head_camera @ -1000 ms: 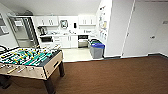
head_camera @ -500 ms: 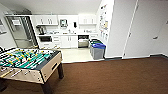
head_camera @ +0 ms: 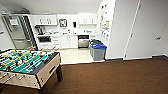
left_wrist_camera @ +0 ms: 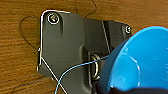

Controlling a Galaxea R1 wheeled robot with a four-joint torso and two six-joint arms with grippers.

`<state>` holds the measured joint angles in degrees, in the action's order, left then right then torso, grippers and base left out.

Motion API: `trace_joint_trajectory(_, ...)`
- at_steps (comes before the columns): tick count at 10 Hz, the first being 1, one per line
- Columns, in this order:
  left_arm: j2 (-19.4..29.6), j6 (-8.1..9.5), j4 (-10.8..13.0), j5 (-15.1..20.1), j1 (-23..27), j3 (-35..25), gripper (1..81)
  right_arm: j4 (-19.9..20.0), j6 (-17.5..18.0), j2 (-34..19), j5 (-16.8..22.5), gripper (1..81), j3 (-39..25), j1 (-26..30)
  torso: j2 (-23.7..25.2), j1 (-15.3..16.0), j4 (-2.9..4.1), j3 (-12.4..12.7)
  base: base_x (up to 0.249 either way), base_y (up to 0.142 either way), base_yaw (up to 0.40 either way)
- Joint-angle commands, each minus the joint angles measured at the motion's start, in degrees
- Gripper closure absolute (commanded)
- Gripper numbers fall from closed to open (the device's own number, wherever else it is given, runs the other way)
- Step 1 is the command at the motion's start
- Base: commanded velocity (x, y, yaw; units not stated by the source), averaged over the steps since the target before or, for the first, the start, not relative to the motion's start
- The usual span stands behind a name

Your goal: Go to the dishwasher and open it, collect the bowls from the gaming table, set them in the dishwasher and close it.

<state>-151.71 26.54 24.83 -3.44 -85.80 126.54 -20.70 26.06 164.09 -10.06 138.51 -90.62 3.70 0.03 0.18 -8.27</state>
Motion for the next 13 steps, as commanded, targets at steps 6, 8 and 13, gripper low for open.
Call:
trace_joint_trajectory(6, 1.8, -0.35, -0.1, 1.9, 2.1, -0.8, 81.1, -0.9, -0.2, -0.4, 2.3, 81.1, -0.5, 1.9, 0.0, 0.0, 0.00, 0.0, 0.185, 0.000, 0.000)
trace_joint_trajectory(8, 1.9, -0.35, -0.1, 1.9, 2.1, -0.9, 81.1, -1.0, -0.2, -0.3, 2.3, 81.1, -0.5, 1.9, 0.0, 0.0, 0.00, 0.0, 0.177, 0.066, 0.000)
trace_joint_trajectory(13, 2.0, -0.35, -0.1, 1.9, 2.1, -0.9, 81.1, -1.0, -0.2, -0.3, 2.3, 81.1, -0.5, 1.8, 0.0, 0.0, 0.00, 0.0, 0.165, 0.074, 0.000)
